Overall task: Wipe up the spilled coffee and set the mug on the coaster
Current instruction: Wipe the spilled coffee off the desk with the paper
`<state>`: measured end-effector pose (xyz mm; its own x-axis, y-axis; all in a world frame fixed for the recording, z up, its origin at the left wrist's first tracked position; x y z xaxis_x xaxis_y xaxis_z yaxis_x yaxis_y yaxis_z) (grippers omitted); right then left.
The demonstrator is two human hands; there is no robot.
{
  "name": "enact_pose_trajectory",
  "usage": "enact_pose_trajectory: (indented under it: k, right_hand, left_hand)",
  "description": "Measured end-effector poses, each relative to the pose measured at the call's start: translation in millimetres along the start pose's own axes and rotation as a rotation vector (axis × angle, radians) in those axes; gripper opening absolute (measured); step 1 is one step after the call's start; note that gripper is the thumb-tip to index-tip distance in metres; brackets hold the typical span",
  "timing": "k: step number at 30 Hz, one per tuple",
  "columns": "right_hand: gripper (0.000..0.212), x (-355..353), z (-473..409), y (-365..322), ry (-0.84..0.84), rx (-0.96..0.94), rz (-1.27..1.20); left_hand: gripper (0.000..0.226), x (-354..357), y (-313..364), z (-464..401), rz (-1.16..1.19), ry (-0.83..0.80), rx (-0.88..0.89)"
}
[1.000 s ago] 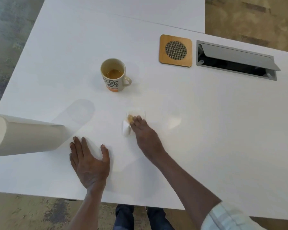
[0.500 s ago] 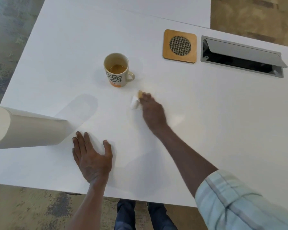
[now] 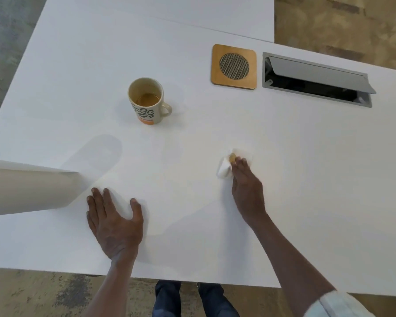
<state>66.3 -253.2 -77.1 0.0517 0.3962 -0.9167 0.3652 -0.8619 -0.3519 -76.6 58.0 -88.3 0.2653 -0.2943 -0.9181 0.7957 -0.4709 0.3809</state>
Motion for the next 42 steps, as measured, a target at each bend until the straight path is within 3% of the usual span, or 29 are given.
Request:
enact_pose_trajectory:
  k: [3,9,15,21,30,38,42]
  right_hand:
    - [0.039,13,-41,-7,0.009,0.029,-0.049]
    - [0.037,22,-8,-49,-0.106,-0.251,-0.073]
    - [0.036,18,-69,-5,-0.009,0.010,-0.074]
    - [0.036,58,-131,-80,-0.106,-0.155,-0.138]
    - [0.039,73,-52,-153,-0.241,-0.508,-0.261]
    - [0.039,33,29,-89,-0.232,-0.531,-0.220]
    - [0.038,7,42,-30,-0.160,-0.395,-0.143]
  left_hand:
    - [0.076,0,0,0,-0.005,0.006,0.008]
    - [0.076,-1,2,2,-0.007,-0.002,-0.003]
    - [0.075,0,1,0,-0.017,0.007,0.005]
    - [0.076,0,1,0,-0.015,0.009,0.012]
    - [0.076,-1,0,1,-0.007,0.024,0.022]
    - [0.075,-1,0,1,0.001,0.036,0.026]
    - [0.075,-1,0,1,0.011,0.027,0.029]
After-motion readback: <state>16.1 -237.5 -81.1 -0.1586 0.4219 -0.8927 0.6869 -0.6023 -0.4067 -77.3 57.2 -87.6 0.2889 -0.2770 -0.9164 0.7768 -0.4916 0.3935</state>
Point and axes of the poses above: each hand's wrist, its own z-axis away from the middle knuckle, its own x-axis out of the palm, y = z × x, the point moved 6 cm from there along -z, towards the middle knuckle, and after that the axes turned 10 degrees about -x, right-handed, at the moved point
